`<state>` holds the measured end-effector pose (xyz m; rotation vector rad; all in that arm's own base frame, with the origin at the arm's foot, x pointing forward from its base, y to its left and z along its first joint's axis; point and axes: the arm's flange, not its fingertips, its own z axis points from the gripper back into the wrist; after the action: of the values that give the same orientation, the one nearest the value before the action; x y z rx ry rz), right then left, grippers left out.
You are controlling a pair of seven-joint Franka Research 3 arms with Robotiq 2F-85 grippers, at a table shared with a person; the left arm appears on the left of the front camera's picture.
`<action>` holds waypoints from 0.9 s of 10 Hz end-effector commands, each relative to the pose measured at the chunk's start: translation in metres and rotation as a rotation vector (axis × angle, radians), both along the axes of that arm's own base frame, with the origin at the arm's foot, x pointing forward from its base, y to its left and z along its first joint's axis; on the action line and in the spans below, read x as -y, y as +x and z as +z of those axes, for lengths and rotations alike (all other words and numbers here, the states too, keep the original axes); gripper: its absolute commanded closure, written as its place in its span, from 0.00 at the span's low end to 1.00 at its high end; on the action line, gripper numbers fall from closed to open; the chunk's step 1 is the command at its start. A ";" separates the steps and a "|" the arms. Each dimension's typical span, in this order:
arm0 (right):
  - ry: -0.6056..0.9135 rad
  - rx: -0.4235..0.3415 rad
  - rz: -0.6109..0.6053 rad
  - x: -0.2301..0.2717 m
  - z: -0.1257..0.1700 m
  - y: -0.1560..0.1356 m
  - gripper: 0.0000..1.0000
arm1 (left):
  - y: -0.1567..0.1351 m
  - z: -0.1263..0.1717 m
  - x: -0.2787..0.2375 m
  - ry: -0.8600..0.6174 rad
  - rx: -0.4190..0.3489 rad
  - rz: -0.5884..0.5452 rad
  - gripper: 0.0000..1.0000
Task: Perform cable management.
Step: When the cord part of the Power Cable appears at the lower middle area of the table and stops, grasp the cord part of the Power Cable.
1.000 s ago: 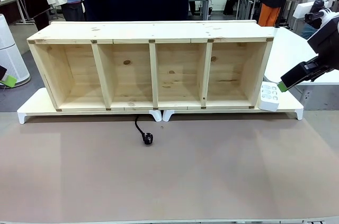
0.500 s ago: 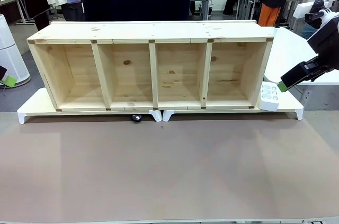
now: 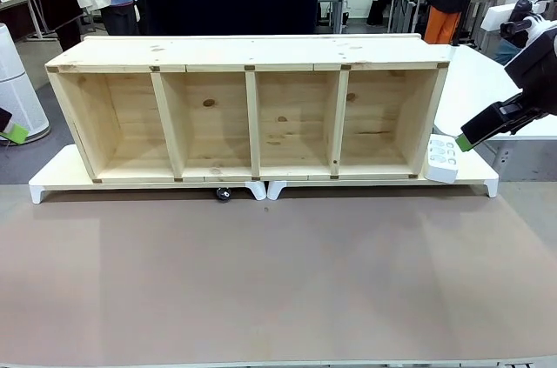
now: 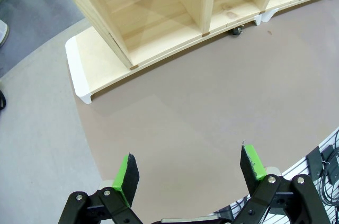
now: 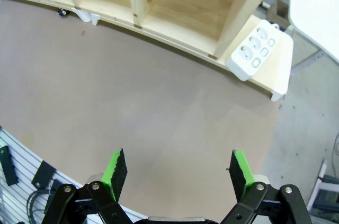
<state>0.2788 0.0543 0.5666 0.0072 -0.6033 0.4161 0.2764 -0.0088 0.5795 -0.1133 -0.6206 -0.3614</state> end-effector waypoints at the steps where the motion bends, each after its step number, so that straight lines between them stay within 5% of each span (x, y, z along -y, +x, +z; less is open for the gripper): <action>1: 0.003 -0.008 0.004 0.000 -0.001 0.000 0.00 | -0.002 -0.001 0.000 -0.004 -0.010 0.009 0.00; 9: 0.003 -0.008 0.004 0.000 -0.001 0.000 0.00 | -0.002 -0.001 0.000 -0.004 -0.010 0.009 0.00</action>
<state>0.2788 0.0543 0.5666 0.0072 -0.6033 0.4161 0.2764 -0.0088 0.5795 -0.1133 -0.6206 -0.3614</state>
